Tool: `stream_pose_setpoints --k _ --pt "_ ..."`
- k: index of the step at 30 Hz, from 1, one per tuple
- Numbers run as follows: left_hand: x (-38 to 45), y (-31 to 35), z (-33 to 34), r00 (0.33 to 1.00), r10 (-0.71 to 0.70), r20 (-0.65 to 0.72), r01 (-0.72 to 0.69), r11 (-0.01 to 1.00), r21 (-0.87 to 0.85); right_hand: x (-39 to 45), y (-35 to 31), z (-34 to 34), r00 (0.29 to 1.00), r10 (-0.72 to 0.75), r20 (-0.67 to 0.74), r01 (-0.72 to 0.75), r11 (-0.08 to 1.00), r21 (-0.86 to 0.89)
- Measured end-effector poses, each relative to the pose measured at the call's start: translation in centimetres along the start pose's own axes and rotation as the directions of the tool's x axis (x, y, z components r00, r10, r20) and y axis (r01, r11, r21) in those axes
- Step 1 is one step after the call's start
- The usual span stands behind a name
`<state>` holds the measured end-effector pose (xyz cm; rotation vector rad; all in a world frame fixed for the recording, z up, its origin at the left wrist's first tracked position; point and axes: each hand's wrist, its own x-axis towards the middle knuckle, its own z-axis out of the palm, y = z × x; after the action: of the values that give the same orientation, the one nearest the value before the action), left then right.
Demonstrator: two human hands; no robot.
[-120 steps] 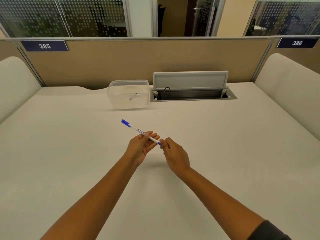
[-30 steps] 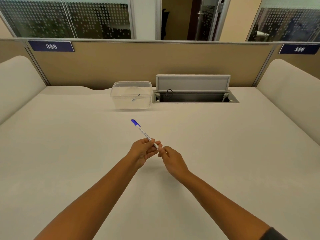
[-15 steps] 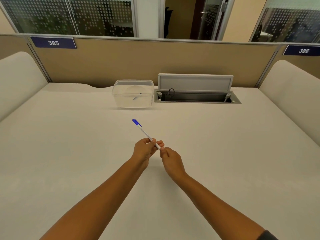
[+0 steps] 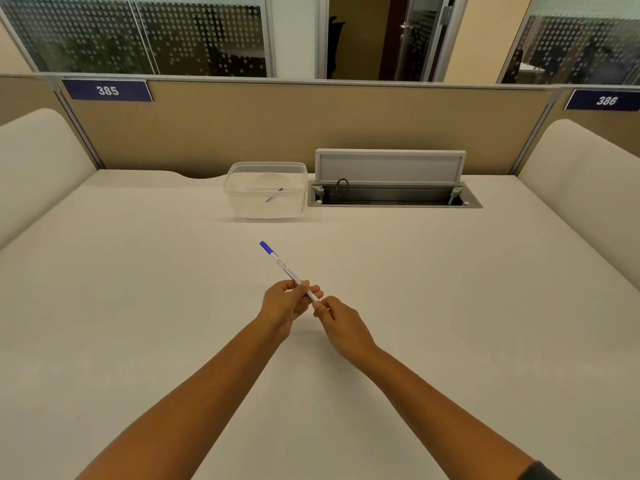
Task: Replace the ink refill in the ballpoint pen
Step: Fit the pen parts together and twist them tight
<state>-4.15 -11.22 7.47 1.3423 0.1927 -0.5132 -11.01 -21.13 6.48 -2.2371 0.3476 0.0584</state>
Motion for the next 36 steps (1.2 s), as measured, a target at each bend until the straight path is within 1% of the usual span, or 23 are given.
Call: stream_pose_setpoints --k 2,3,8,12,14,18,23,26,29,30,32,36 --pt "0.0 -0.1 0.0 0.999 0.011 -0.031 -0.011 1.000 0.027 -0.4 0.5 0.0 0.994 -0.096 -0.044 0.086 0.980 -0.179" --pt "0.0 -0.1 0.0 0.999 0.020 -0.041 -0.018 0.999 0.042 -0.5 0.7 0.0 0.991 -0.120 -0.058 0.104 0.968 -0.228" --pt "-0.3 -0.1 0.6 0.998 0.021 -0.062 -0.018 0.999 0.046 -0.6 0.8 0.0 0.985 -0.131 -0.110 0.098 0.959 -0.265" --pt "-0.3 0.1 0.7 0.999 0.022 -0.040 -0.021 0.999 0.033 -0.6 0.6 -0.1 0.973 -0.184 -0.142 0.124 0.928 -0.351" --pt "-0.4 0.2 0.9 0.999 0.025 -0.026 -0.025 0.999 0.028 -0.5 0.5 -0.2 0.966 -0.203 -0.160 0.137 0.927 -0.350" --pt "-0.5 0.6 1.5 0.998 0.036 -0.044 -0.033 0.997 0.068 -0.5 0.7 -0.4 0.943 -0.273 -0.193 0.194 0.917 -0.349" --pt "-0.8 1.0 2.1 0.998 0.054 -0.026 -0.050 0.991 0.121 -0.9 0.6 0.0 0.865 -0.370 -0.339 0.241 0.899 -0.366" --pt "-1.1 1.3 2.7 0.997 0.071 -0.025 -0.066 0.985 0.162 -1.0 0.5 0.1 0.910 -0.281 -0.303 0.179 0.929 -0.325" --pt "-1.2 1.7 3.1 0.998 0.070 0.000 -0.069 0.982 0.177 -1.0 0.3 0.0 0.945 -0.182 -0.272 0.122 0.967 -0.222" --pt "-1.3 1.8 3.1 0.998 0.069 0.014 -0.070 0.983 0.171 -1.1 0.3 0.0 0.943 -0.176 -0.282 0.120 0.971 -0.205" --pt "-1.5 1.9 3.3 0.997 0.070 0.032 -0.074 0.989 0.131 -1.3 0.3 -0.1 0.920 -0.207 -0.333 0.136 0.965 -0.226" --pt "-1.5 1.5 3.4 0.999 0.037 -0.023 -0.037 0.999 0.002 -0.9 0.5 -0.6 0.843 -0.318 -0.435 0.187 0.930 -0.318"
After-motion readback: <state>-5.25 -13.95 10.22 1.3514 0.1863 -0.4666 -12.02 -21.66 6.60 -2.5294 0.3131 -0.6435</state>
